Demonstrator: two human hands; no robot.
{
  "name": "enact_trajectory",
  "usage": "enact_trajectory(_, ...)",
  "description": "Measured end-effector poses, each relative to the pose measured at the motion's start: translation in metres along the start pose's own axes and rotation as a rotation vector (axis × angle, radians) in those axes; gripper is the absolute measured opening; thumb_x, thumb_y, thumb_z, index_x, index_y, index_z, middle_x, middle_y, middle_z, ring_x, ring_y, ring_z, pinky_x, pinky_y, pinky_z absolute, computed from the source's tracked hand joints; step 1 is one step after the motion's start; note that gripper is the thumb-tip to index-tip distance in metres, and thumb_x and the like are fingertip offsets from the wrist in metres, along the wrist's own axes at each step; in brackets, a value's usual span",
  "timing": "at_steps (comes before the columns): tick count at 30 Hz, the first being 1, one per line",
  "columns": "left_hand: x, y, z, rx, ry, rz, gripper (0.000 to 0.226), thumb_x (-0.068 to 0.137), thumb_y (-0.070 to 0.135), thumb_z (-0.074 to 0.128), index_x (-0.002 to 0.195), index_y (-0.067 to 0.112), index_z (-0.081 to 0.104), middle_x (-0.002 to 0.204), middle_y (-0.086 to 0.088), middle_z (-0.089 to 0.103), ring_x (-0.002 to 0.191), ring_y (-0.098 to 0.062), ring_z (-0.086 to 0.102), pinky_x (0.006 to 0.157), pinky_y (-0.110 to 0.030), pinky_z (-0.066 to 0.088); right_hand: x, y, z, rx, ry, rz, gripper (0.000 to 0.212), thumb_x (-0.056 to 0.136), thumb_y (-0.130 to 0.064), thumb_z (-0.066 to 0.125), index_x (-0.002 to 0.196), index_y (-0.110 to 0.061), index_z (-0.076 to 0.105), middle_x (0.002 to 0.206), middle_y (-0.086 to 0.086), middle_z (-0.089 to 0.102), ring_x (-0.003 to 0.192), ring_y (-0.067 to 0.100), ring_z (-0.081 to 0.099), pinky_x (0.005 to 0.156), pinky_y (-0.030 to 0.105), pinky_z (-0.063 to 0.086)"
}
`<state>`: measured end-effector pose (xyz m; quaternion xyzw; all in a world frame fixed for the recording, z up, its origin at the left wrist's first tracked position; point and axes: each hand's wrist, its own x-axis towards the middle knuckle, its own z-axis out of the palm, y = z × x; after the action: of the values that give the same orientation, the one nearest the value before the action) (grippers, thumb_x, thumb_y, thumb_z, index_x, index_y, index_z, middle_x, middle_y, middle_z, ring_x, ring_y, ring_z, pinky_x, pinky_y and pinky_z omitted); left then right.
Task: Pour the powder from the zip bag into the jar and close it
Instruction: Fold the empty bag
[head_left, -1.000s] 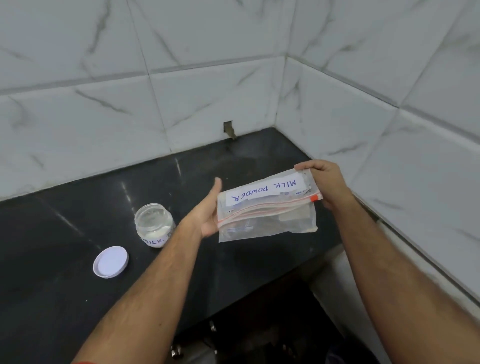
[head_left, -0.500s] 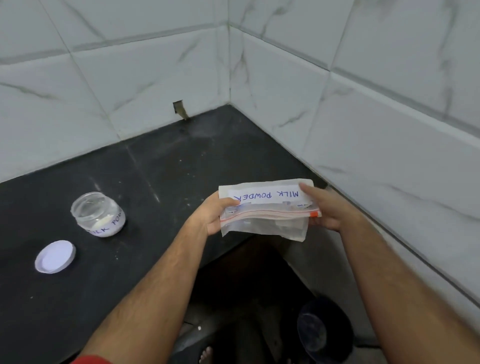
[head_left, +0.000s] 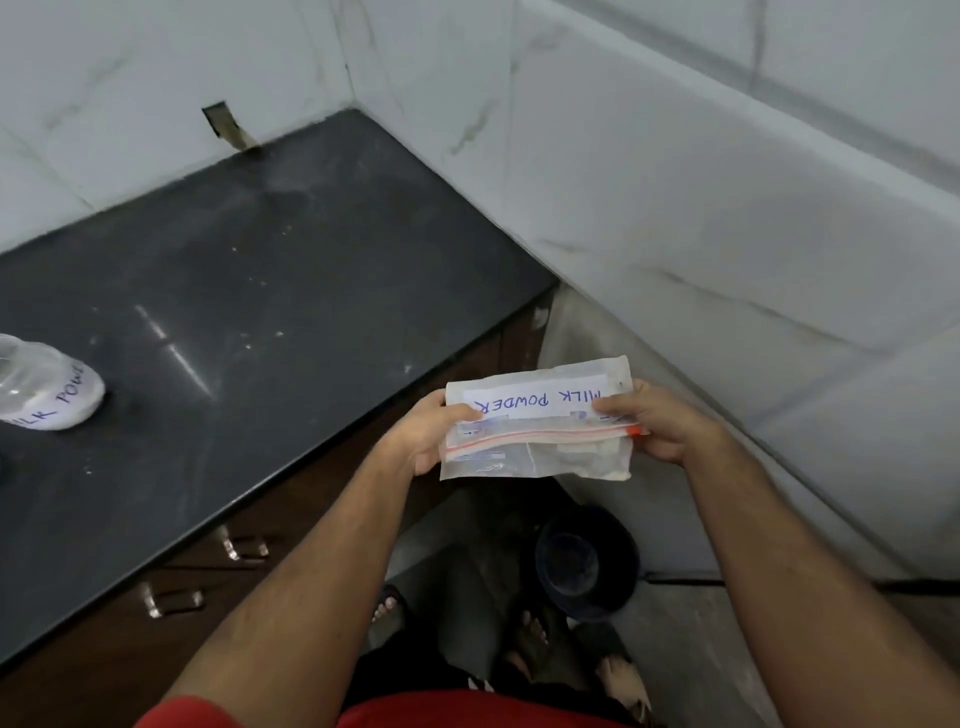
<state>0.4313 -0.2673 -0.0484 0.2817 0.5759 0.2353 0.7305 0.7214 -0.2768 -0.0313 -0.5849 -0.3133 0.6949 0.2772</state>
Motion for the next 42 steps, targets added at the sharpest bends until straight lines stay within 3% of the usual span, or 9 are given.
enact_trajectory(6,0.026,-0.038,0.017,-0.015,0.11,-0.085,0.046,0.096,0.034,0.063,0.135,0.012,0.052,0.123,-0.013,0.07,0.111,-0.031,0.069,0.096,-0.051,0.056,0.001,0.042,-0.02,0.076,0.131,0.039,0.028,0.091,0.005,0.059,0.114,-0.009,0.068,0.111,0.017,0.074,0.097,0.036,0.068,0.091,0.055,0.052)
enact_trajectory(10,0.046,-0.081,0.023,-0.094,0.289,-0.183,0.069,0.092,0.063,0.054,0.141,0.016,0.043,0.136,-0.007,0.057,0.122,-0.029,0.058,0.103,-0.05,0.05,0.013,0.08,-0.018,0.217,0.28,0.058,0.024,0.091,0.006,0.059,0.108,-0.008,0.067,0.085,0.005,0.079,0.072,0.022,0.075,0.053,0.034,0.059)
enact_trajectory(12,0.058,-0.107,0.032,-0.172,0.338,-0.278,0.08,0.086,0.071,0.053,0.143,0.016,0.043,0.135,-0.013,0.052,0.122,-0.032,0.055,0.097,-0.049,0.053,0.023,0.105,-0.013,0.301,0.348,0.063,0.025,0.091,0.009,0.057,0.104,-0.009,0.067,0.088,0.007,0.078,0.076,0.025,0.074,0.056,0.033,0.058)
enact_trajectory(18,0.098,-0.182,0.09,-0.314,0.094,-0.5,0.116,0.05,0.084,0.069,0.142,0.018,0.047,0.129,-0.017,0.061,0.109,-0.032,0.064,0.084,-0.045,0.058,0.059,0.195,-0.001,0.488,0.649,0.144,0.03,0.084,0.01,0.064,0.112,0.0,0.062,0.097,0.021,0.072,0.071,0.029,0.073,0.053,0.038,0.058)
enact_trajectory(23,0.152,-0.244,0.126,-0.236,0.13,-0.455,0.058,0.08,0.04,0.081,0.123,0.004,0.066,0.117,-0.019,0.072,0.102,-0.033,0.072,0.088,-0.045,0.06,0.085,0.279,-0.008,0.498,0.749,0.269,0.042,0.084,0.009,0.063,0.123,-0.003,0.061,0.109,0.021,0.071,0.089,0.039,0.07,0.06,0.046,0.061)
enact_trajectory(28,0.198,-0.296,0.13,0.022,0.169,-0.4,0.056,0.079,-0.001,0.076,0.131,0.005,0.057,0.124,-0.018,0.068,0.107,-0.032,0.068,0.087,-0.038,0.058,0.098,0.346,-0.04,0.455,0.756,0.375,0.03,0.084,0.001,0.072,0.113,-0.003,0.064,0.104,0.023,0.072,0.083,0.038,0.073,0.061,0.043,0.061)
enact_trajectory(33,0.241,-0.347,0.123,0.204,0.063,-0.411,0.061,0.081,0.0,0.075,0.137,0.007,0.052,0.125,-0.01,0.064,0.093,-0.018,0.064,0.066,-0.024,0.053,0.119,0.395,-0.082,0.386,0.645,0.522,0.029,0.091,-0.018,0.07,0.118,-0.009,0.062,0.111,0.019,0.07,0.095,0.037,0.071,0.053,0.035,0.06)
enact_trajectory(37,0.279,-0.386,0.117,0.38,0.029,-0.401,0.062,0.083,0.006,0.074,0.14,0.01,0.051,0.137,-0.011,0.06,0.118,-0.025,0.059,0.093,-0.039,0.055,0.152,0.427,-0.102,0.186,0.541,0.641,0.017,0.089,-0.013,0.069,0.105,-0.017,0.067,0.102,0.012,0.073,0.088,0.03,0.069,0.053,0.031,0.056)
enact_trajectory(42,0.318,-0.424,0.112,0.47,0.016,-0.398,0.067,0.084,0.012,0.075,0.145,0.013,0.048,0.14,-0.011,0.058,0.125,-0.028,0.057,0.099,-0.04,0.052,0.197,0.46,-0.108,0.05,0.515,0.65,0.024,0.083,0.006,0.066,0.086,-0.018,0.068,0.095,0.011,0.068,0.082,0.03,0.065,0.046,0.032,0.056)
